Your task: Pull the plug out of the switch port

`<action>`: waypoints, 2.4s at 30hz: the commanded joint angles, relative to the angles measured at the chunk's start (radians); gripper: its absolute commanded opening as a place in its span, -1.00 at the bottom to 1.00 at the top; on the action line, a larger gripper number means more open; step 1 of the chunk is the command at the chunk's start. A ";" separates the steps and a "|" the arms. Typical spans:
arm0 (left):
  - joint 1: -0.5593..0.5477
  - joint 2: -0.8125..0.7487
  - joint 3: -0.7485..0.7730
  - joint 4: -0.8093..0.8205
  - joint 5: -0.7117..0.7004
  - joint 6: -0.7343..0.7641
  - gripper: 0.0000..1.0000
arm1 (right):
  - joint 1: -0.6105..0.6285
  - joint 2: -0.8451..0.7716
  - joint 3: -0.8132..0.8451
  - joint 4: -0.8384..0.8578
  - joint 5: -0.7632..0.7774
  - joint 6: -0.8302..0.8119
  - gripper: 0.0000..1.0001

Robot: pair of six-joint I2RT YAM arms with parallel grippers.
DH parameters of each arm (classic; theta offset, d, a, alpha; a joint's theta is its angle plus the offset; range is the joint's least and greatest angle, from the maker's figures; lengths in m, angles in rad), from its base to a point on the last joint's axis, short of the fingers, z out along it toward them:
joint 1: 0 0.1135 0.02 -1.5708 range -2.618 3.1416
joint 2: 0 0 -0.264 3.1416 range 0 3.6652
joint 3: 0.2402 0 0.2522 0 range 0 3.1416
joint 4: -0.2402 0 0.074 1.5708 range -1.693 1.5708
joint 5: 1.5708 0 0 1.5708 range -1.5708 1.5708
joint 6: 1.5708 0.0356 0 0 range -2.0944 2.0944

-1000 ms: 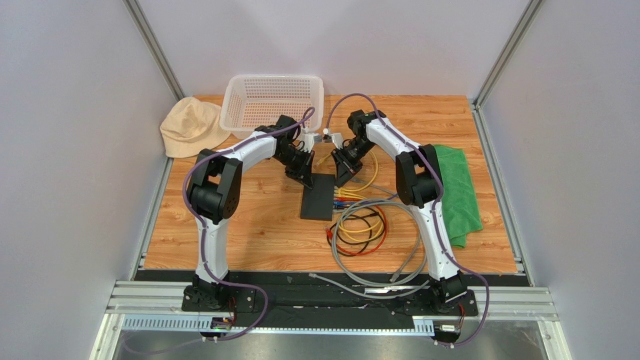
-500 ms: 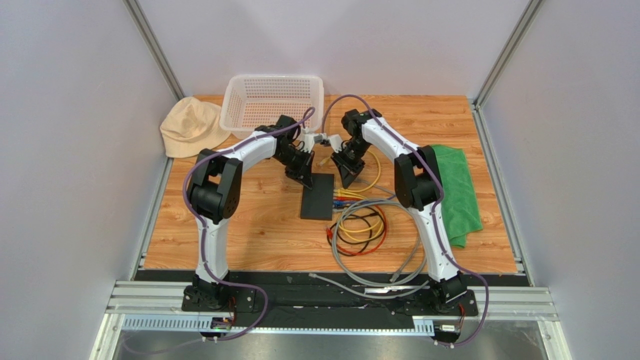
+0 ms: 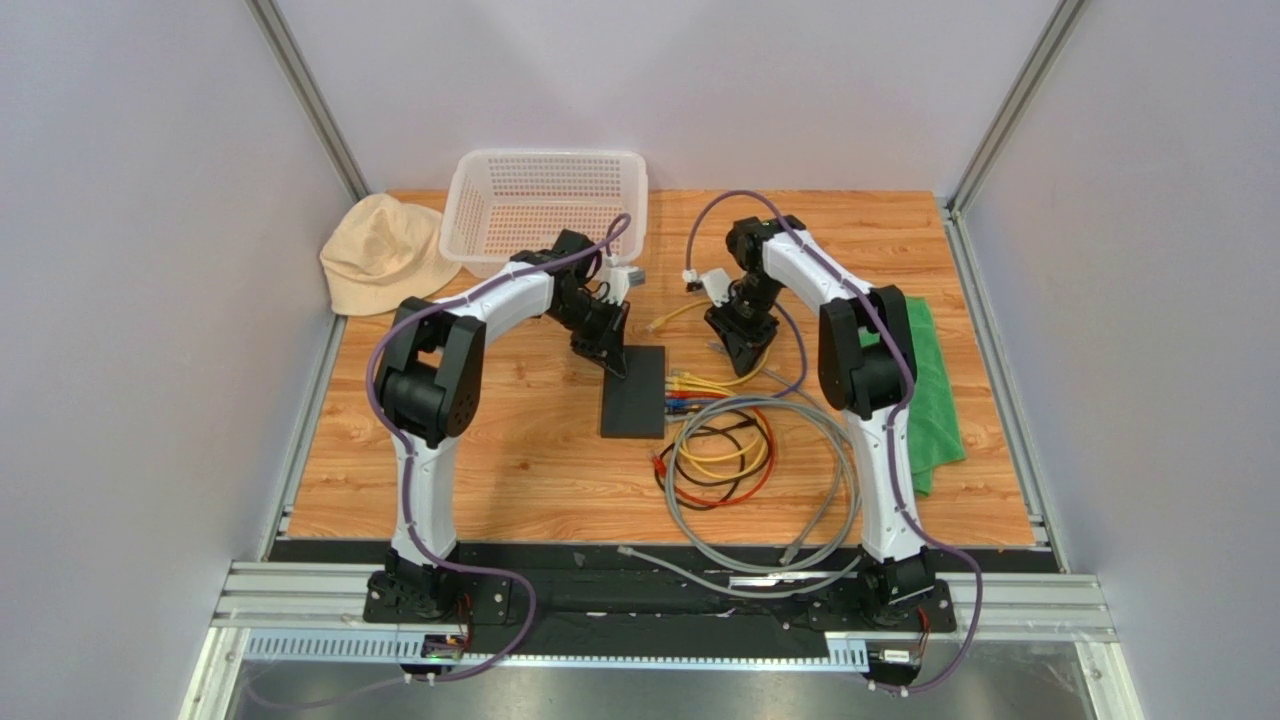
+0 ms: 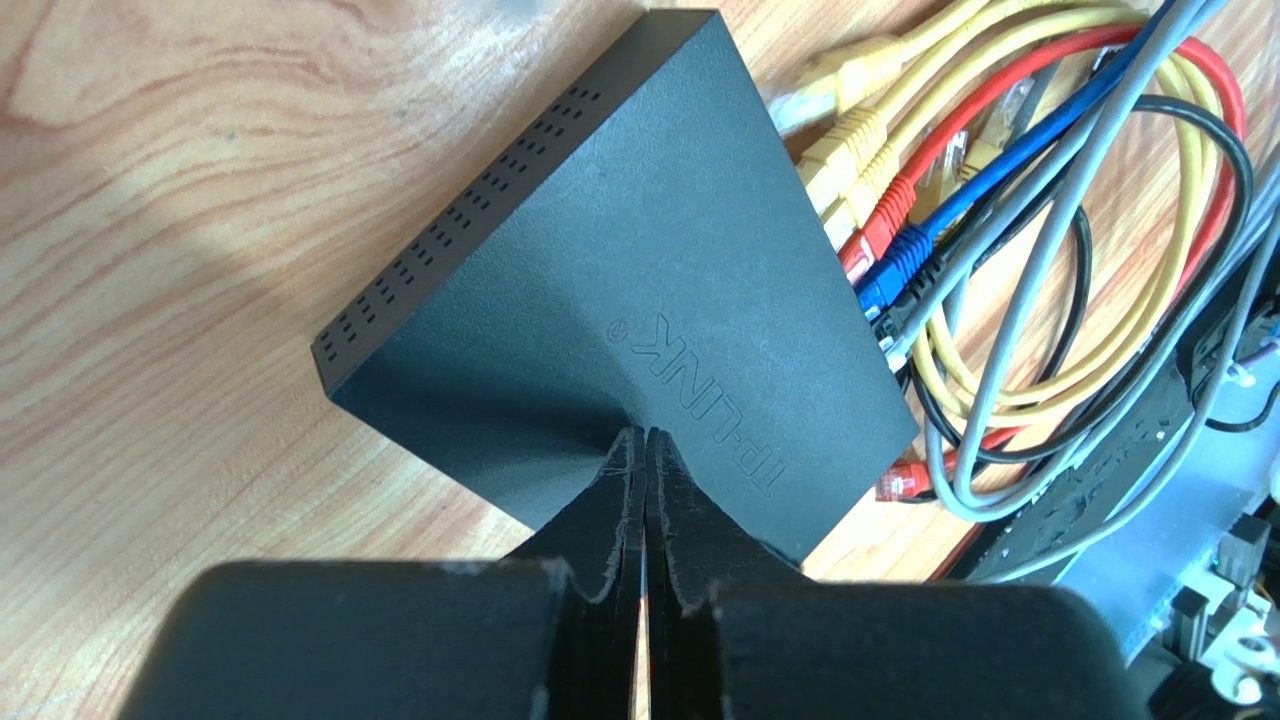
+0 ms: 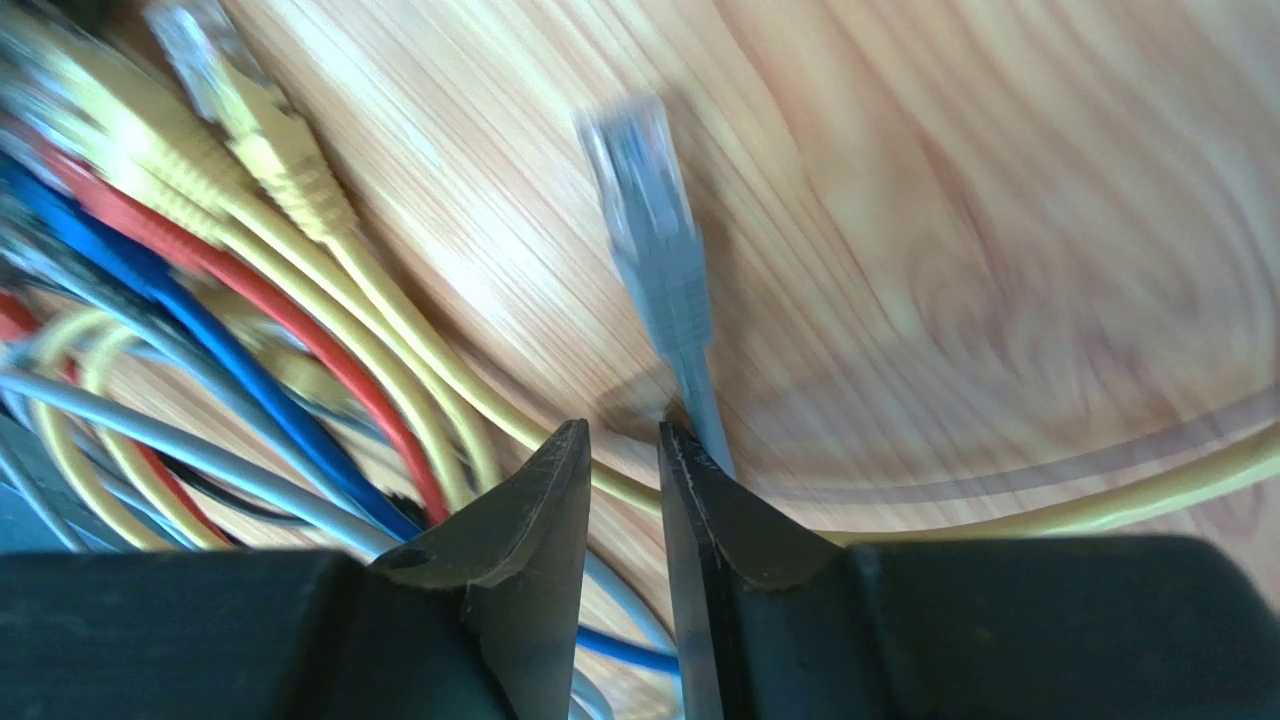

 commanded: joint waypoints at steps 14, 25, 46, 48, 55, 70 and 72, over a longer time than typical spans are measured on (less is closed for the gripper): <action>0.004 -0.014 0.047 -0.002 0.022 0.032 -1.00 | -0.215 -0.048 0.109 0.031 0.130 -0.018 -0.40; 0.117 -0.242 0.586 -0.245 0.005 -0.086 0.98 | -0.189 -0.271 0.091 0.022 -0.139 0.044 -0.11; 0.467 -0.331 0.920 0.491 0.014 -0.971 0.98 | -0.142 -0.260 0.157 -0.016 -0.171 0.197 -0.01; 0.470 -0.334 0.917 0.500 0.028 -0.991 0.98 | -0.140 -0.243 0.192 -0.015 -0.177 0.205 -0.01; 0.470 -0.343 0.917 0.492 0.013 -1.016 0.98 | -0.117 -0.228 0.221 -0.006 -0.188 0.220 0.00; 0.479 -0.337 0.920 0.492 0.031 -1.077 0.98 | -0.094 -0.254 0.180 0.002 -0.191 0.232 0.00; 0.479 -0.340 0.918 0.494 0.031 -1.085 0.98 | -0.091 -0.255 0.178 0.002 -0.190 0.232 0.00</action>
